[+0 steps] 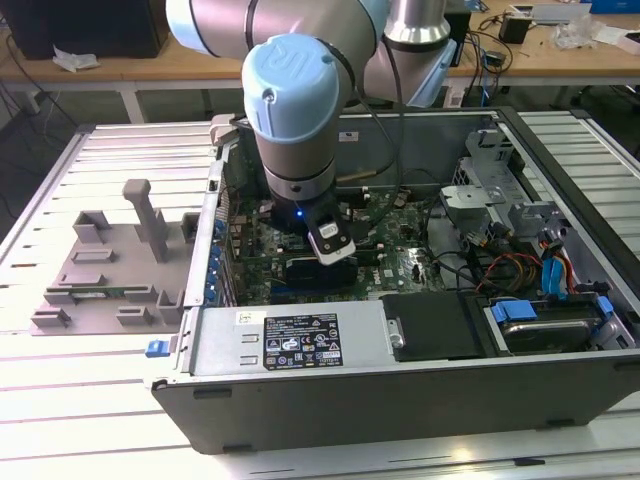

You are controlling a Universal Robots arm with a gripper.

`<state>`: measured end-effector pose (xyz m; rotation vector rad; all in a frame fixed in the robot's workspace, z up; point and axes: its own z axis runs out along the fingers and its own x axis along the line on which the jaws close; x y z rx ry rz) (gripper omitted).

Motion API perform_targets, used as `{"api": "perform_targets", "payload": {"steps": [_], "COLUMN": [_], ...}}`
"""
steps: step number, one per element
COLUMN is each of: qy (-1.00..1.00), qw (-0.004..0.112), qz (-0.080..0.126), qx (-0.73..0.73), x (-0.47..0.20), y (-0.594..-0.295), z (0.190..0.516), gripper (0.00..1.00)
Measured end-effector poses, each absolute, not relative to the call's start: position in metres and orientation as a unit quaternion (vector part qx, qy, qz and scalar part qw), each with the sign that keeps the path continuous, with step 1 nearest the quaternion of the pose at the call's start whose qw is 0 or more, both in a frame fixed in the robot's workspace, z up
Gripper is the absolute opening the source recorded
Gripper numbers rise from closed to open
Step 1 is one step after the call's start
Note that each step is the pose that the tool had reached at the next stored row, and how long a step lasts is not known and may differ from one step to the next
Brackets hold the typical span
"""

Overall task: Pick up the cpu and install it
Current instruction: 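Install the second cpu locking lever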

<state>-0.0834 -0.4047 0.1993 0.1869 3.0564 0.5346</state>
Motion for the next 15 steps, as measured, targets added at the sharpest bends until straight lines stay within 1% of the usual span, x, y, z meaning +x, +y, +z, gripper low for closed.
{"api": "perform_targets", "payload": {"steps": [2, 4, 6, 9, 15], "qy": [0.984, 0.987, 0.99, 0.992, 0.992], "qw": [0.017, 0.018, 0.02, 0.021, 0.022], "qz": [0.168, 0.15, 0.125, 0.11, 0.105], "qx": [0.06, 0.06, 0.06, 0.062, 0.067], "x": [-0.083, -0.083, -0.083, -0.081, -0.077], "y": [-0.404, -0.404, -0.403, -0.4, -0.38], "z": [0.206, 0.211, 0.212, 0.212, 0.212], "gripper": [0.11, 0.11, 0.11, 0.11, 0.11]}}
